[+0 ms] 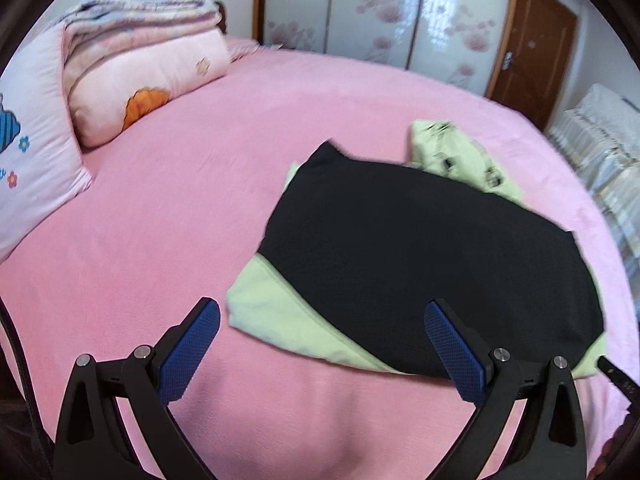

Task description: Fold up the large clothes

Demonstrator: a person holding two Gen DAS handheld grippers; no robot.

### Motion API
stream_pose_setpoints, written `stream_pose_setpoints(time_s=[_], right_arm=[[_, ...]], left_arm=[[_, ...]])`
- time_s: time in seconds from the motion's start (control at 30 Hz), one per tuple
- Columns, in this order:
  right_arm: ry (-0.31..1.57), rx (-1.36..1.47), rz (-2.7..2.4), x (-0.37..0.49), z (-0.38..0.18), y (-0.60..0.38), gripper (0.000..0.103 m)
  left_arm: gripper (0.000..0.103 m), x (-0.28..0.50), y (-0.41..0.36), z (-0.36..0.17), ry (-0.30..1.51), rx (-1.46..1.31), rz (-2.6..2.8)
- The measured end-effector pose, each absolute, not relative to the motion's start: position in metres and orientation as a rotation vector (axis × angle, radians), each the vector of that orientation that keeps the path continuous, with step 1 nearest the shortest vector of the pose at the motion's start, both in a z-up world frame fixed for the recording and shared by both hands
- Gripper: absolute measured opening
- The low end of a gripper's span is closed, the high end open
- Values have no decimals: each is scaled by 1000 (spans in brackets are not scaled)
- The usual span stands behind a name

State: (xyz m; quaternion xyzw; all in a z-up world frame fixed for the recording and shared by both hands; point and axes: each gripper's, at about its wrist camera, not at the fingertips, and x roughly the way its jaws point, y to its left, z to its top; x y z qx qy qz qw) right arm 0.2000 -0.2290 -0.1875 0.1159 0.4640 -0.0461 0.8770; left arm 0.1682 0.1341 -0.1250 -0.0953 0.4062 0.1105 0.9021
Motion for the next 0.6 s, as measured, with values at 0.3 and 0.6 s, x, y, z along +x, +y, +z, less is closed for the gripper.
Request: stream_pose_setpoints(time_s=[0.3, 0.6], right_arm=[[919, 171, 104, 195, -121, -199, 47], [777, 59, 172, 260, -7, -186, 47]], left_arm=[[102, 181, 105, -41, 813, -94, 95], [102, 250, 79, 56, 710, 65, 42]])
